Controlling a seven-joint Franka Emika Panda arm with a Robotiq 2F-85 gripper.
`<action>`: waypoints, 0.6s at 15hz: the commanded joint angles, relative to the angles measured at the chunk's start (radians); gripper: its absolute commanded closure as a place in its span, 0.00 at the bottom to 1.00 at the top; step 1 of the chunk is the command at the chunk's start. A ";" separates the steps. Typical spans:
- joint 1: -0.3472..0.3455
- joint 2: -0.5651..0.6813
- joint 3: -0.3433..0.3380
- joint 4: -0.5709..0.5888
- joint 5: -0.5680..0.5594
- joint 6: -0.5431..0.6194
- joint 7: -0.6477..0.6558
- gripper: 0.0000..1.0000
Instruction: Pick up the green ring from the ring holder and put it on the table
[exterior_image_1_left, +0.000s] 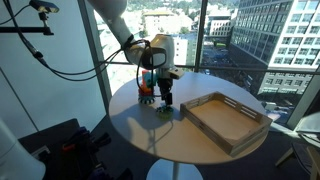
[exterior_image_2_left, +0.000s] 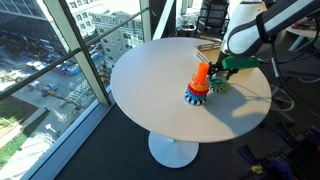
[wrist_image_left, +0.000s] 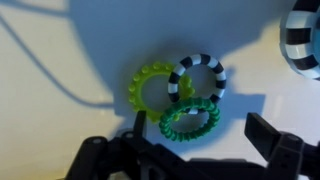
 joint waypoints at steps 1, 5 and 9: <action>-0.003 -0.069 0.021 -0.002 0.019 -0.114 -0.045 0.00; 0.010 -0.153 0.022 -0.009 -0.007 -0.253 -0.029 0.00; 0.007 -0.244 0.032 -0.008 -0.022 -0.388 -0.034 0.00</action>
